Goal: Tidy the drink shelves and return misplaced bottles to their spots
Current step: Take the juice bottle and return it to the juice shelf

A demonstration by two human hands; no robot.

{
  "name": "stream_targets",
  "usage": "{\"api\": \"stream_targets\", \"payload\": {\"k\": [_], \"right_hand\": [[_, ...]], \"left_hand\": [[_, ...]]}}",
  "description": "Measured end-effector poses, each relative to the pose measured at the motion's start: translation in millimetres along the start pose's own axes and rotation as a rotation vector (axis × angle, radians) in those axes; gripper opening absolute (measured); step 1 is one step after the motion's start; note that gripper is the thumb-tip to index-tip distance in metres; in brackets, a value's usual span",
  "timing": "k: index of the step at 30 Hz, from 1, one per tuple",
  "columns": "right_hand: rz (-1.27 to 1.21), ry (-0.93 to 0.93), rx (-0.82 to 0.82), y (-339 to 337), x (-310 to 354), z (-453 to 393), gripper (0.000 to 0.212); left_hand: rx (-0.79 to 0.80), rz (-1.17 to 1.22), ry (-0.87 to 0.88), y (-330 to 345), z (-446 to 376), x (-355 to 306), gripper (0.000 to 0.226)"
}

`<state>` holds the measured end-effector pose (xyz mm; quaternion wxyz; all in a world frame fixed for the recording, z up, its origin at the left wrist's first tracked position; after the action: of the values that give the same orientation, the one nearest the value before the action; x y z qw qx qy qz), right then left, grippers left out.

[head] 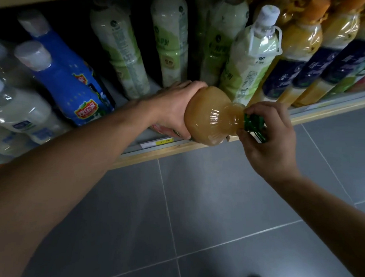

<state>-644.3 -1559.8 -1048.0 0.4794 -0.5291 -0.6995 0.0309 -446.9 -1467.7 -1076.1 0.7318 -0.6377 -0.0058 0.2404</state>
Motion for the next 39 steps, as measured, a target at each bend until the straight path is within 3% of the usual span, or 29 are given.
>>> {"api": "stream_targets", "payload": {"k": [6, 16, 24, 29, 34, 36, 39], "right_hand": [[-0.015, 0.018, 0.024, 2.3, 0.2, 6.0, 0.039], [-0.120, 0.081, -0.017, -2.1, 13.1, 1.6, 0.040], [-0.196, 0.092, -0.072, -20.9, 29.3, -8.5, 0.041], [-0.471, 0.366, -0.107, -22.6, 21.8, -4.4, 0.068], [-0.706, 0.580, 0.047, -5.5, 6.9, 28.8, 0.094], [-0.781, 0.656, 0.104, 1.5, 3.9, 44.3, 0.092], [-0.756, 0.674, 0.215, 5.5, 8.0, 58.8, 0.069]], "left_hand": [[-0.122, -0.102, -0.015, -0.4, 11.8, -3.3, 0.118], [-0.422, -0.063, -0.157, -1.7, 56.3, -10.7, 0.111], [-0.518, 0.038, -0.264, -17.2, 81.8, -24.3, 0.113], [-0.546, 0.323, -0.356, -1.7, 101.5, -38.0, 0.105], [-0.482, 0.535, -0.436, 34.0, 107.6, -53.9, 0.108], [-0.457, 0.606, -0.448, 44.2, 110.0, -58.8, 0.104], [-0.429, 0.651, -0.448, 51.7, 115.5, -69.0, 0.094]]}}
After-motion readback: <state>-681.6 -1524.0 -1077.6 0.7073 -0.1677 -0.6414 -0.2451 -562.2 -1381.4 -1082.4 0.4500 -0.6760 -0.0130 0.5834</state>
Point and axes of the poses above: each hand's wrist, its own z-axis away from the middle knuckle, its own y-axis out of the palm, x = y × z, the point moved 7 cm from there along -z, towards the middle knuckle, and after that the axes turned 4 degrees about -z, right-handed, at the moved point
